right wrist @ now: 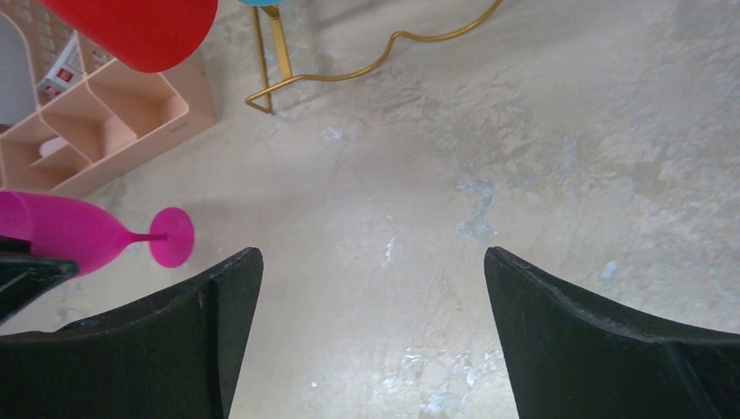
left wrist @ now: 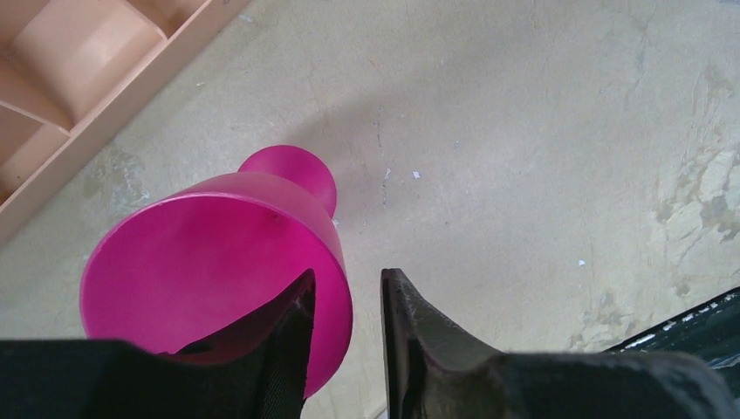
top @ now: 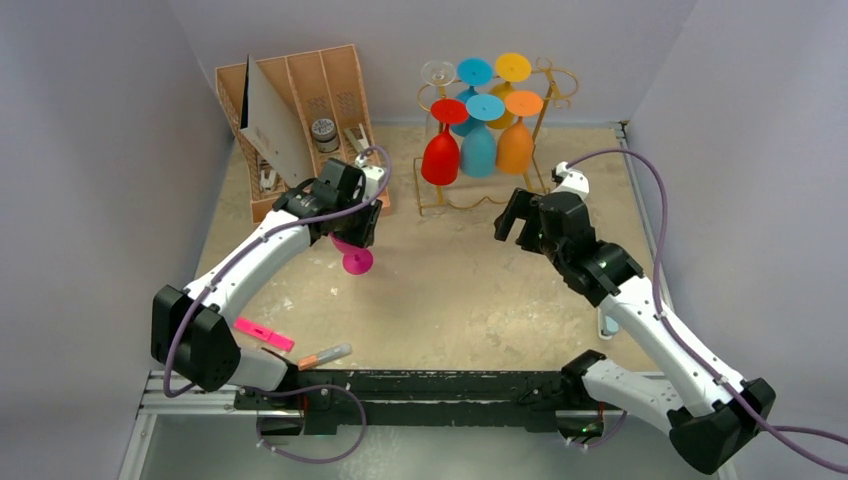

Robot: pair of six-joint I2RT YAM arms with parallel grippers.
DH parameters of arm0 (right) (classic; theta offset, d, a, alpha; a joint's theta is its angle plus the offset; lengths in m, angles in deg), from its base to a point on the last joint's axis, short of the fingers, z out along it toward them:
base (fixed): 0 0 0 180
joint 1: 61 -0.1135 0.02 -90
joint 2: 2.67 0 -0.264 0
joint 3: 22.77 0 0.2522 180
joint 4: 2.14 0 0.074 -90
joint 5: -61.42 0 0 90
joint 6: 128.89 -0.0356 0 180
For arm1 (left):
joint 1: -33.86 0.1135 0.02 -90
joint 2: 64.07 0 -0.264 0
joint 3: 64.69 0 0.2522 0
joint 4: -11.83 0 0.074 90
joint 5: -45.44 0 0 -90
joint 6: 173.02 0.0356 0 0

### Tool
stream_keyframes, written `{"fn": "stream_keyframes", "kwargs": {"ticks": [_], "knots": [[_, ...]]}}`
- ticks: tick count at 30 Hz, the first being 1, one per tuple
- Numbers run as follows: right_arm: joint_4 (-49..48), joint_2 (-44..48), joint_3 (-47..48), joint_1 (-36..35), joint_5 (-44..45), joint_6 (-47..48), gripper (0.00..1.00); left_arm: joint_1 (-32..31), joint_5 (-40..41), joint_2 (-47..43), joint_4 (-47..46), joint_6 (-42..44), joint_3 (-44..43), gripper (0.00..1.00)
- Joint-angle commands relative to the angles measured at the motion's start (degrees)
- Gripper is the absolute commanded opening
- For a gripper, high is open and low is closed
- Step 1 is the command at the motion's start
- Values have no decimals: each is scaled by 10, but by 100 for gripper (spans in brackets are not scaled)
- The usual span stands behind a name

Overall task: Take the wine glass off the wine glass rack
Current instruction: Place the wine glass at the center of the board.

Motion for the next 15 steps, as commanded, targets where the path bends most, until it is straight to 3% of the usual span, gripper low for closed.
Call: {"fn": "stream_keyframes", "kwargs": {"ticks": [1,3,7,15], "knots": [[-15,-8,-1,32,-97,-23,99,4,-10,-2,-1,1,-25,32],[-6,-17,7,37,-100,-18,99,5,-7,-1,4,1,-29,36],[5,-19,6,43,-87,-10,99,5,-2,-19,-2,0,-27,58],[10,-47,-14,79,-60,-8,99,12,35,-113,-54,-7,6,73]]}}
